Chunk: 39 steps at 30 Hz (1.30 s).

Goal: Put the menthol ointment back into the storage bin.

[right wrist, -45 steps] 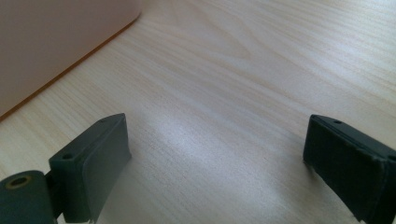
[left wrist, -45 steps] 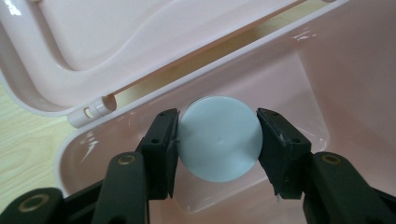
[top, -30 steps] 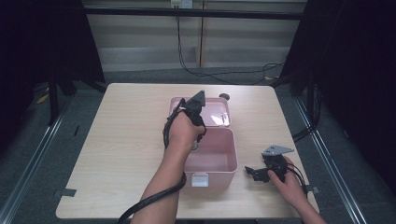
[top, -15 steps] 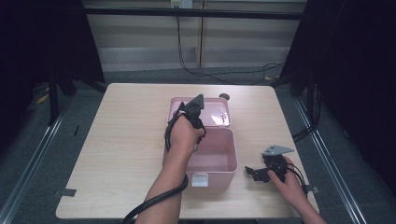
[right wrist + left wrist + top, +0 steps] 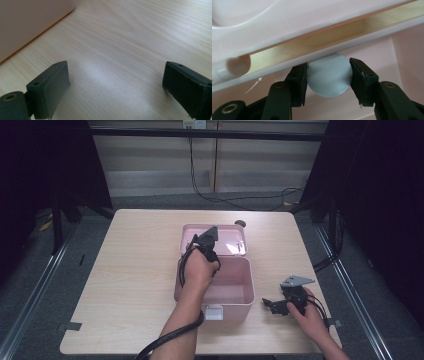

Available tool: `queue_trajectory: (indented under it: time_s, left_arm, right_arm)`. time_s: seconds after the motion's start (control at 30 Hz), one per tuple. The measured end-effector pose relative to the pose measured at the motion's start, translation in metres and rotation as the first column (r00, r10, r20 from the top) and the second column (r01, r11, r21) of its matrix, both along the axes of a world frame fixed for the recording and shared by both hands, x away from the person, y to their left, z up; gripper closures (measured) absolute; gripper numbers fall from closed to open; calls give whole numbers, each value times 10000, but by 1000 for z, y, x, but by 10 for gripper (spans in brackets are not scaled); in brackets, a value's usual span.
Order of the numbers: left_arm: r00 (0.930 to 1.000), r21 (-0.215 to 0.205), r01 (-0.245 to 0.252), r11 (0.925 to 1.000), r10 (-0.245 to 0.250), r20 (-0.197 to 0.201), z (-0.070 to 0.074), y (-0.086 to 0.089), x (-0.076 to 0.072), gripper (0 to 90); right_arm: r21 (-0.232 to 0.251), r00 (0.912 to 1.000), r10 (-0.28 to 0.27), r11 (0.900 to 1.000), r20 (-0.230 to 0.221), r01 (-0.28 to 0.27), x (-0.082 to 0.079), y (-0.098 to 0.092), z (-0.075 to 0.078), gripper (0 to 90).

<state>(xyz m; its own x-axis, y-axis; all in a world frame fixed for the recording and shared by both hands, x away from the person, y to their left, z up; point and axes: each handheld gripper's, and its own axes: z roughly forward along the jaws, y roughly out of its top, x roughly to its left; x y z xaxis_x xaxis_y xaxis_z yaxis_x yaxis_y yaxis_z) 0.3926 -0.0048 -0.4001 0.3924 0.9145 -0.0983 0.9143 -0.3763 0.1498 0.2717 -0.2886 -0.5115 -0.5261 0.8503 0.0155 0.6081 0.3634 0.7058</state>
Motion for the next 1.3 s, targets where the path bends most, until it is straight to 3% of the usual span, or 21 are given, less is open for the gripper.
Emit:
queue_trajectory:
  time_s: [0.53,1.3]
  left_arm:
    - [9999,14,-132,9999,132,108,-15,0,-2,503]
    - [9996,-95,36,9999,-34,273,-9,2,-4,495]
  right_arm:
    - [10,10000,-3,10000,16,3,0,0,0,66]
    - [10,10000,-2,10000,-19,2,0,0,0,66]
